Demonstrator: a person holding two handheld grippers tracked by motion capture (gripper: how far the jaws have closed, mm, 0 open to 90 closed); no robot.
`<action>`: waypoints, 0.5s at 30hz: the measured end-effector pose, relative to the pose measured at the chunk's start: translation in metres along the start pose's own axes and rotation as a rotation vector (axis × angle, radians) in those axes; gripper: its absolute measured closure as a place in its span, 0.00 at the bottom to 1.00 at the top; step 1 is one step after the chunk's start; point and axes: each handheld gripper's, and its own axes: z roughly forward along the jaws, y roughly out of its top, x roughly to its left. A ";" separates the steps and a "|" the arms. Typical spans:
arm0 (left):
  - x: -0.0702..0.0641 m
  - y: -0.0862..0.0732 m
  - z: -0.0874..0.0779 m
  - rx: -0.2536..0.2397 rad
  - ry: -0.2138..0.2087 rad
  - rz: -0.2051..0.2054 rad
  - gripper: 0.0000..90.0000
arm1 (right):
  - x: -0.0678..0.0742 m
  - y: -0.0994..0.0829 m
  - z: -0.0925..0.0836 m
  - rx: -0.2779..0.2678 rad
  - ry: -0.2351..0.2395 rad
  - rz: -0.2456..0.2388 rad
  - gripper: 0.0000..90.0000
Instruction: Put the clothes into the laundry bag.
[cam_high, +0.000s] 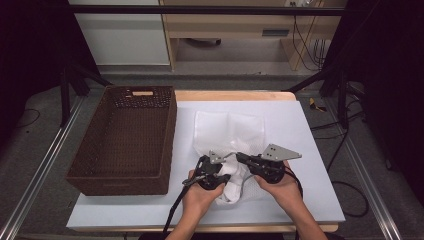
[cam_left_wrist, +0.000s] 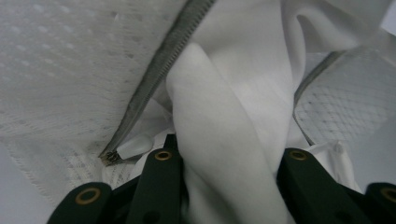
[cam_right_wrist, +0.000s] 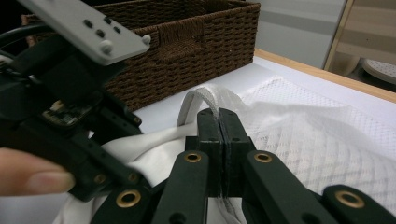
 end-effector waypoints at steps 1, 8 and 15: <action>0.002 0.000 0.000 -0.007 0.010 -0.018 0.77 | 0.000 0.000 0.000 -0.001 0.002 0.002 1.00; 0.007 0.002 0.003 -0.030 0.060 -0.038 0.75 | 0.000 -0.001 0.003 0.012 0.001 0.001 1.00; -0.001 0.003 0.003 -0.072 0.076 -0.022 0.68 | -0.004 -0.003 0.003 0.027 -0.021 0.002 0.99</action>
